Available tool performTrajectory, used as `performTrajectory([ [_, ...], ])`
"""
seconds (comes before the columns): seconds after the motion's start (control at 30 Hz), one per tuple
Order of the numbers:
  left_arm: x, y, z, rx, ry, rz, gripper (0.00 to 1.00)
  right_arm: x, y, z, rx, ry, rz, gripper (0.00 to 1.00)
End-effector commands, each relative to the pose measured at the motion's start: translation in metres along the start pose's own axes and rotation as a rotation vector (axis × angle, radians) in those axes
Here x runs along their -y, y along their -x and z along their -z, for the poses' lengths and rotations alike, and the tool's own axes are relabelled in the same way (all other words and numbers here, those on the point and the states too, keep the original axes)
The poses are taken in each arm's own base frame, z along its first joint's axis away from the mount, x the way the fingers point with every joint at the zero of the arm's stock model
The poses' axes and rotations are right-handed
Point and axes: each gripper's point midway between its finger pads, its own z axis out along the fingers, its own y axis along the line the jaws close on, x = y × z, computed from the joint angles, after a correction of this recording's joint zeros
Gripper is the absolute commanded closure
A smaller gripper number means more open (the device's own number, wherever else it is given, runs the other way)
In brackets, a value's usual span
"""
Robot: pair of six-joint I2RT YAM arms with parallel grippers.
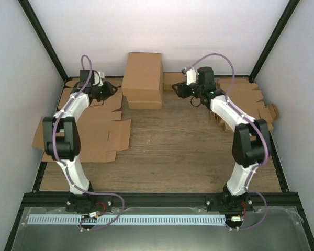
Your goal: Fold the paper box
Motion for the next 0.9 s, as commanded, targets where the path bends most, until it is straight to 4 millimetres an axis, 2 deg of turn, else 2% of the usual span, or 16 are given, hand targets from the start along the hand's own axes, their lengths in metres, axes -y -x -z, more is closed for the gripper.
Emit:
performTrajectory([
  [0.0, 0.01, 0.001, 0.049, 0.118, 0.047, -0.068, 0.61, -0.011, 0.014, 0.048, 0.11, -0.066, -0.01, 0.32],
  [0.07, 0.012, -0.007, 0.071, 0.168, 0.054, -0.087, 0.45, -0.008, 0.008, 0.068, 0.154, -0.125, -0.033, 0.09],
  [0.1, 0.014, -0.012, 0.083, 0.196, 0.056, -0.099, 0.33, -0.008, 0.006, 0.081, 0.181, -0.156, -0.055, 0.01],
  [0.17, 0.014, -0.022, 0.106, 0.259, 0.069, -0.114, 0.02, 0.001, -0.006, 0.102, 0.217, -0.243, -0.142, 0.0],
  [0.23, 0.007, -0.044, 0.123, 0.3, 0.082, -0.122, 0.0, 0.001, -0.024, 0.115, 0.229, -0.264, -0.214, 0.0],
  [0.37, 0.006, -0.079, 0.15, 0.398, 0.039, -0.167, 0.0, 0.0, -0.078, 0.137, 0.213, -0.308, -0.305, 0.0],
  [0.47, -0.012, -0.111, 0.154, 0.402, 0.061, -0.193, 0.0, 0.007, -0.119, 0.153, 0.206, -0.38, -0.35, 0.0],
  [0.53, -0.023, -0.13, 0.158, 0.408, 0.073, -0.209, 0.0, 0.02, -0.148, 0.166, 0.205, -0.475, -0.405, 0.0],
  [0.57, -0.028, -0.139, 0.158, 0.404, 0.079, -0.213, 0.0, 0.025, -0.152, 0.174, 0.22, -0.52, -0.418, 0.0],
  [0.6, -0.033, -0.147, 0.158, 0.401, 0.082, -0.214, 0.0, 0.028, -0.165, 0.178, 0.208, -0.547, -0.414, 0.0],
  [0.63, -0.041, -0.159, 0.156, 0.388, 0.088, -0.21, 0.0, 0.027, -0.17, 0.182, 0.209, -0.549, -0.4, 0.0],
  [0.77, -0.046, -0.18, 0.164, 0.414, 0.061, -0.224, 0.0, 0.013, -0.185, 0.191, 0.239, -0.484, -0.383, 0.0],
  [0.87, -0.054, -0.197, 0.165, 0.434, 0.035, -0.212, 0.0, -0.003, -0.178, 0.199, 0.31, -0.403, -0.344, 0.0],
])
